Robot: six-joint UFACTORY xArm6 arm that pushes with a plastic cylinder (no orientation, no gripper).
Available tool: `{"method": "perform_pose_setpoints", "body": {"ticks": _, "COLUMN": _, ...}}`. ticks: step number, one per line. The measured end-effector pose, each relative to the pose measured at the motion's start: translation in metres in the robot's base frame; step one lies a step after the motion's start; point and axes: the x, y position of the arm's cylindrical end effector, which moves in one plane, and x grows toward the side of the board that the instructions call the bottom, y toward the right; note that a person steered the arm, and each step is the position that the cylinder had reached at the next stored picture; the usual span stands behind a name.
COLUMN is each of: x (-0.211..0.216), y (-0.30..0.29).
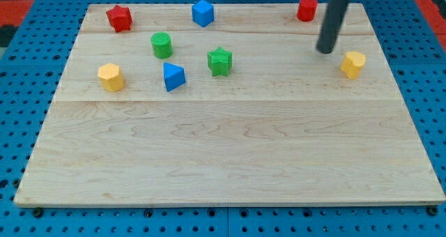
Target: Move the yellow heart below the red circle
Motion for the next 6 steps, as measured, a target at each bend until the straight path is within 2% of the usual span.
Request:
{"method": "perform_pose_setpoints", "body": {"ticks": 1, "x": 0.016, "y": 0.045}}
{"method": "perform_pose_setpoints", "body": {"ticks": 2, "x": 0.067, "y": 0.053}}
{"method": "perform_pose_setpoints", "body": {"ticks": 3, "x": 0.061, "y": 0.004}}
{"method": "perform_pose_setpoints", "body": {"ticks": 4, "x": 0.046, "y": 0.002}}
{"method": "perform_pose_setpoints", "body": {"ticks": 5, "x": -0.021, "y": -0.007}}
{"method": "perform_pose_setpoints", "body": {"ticks": 6, "x": -0.037, "y": -0.062}}
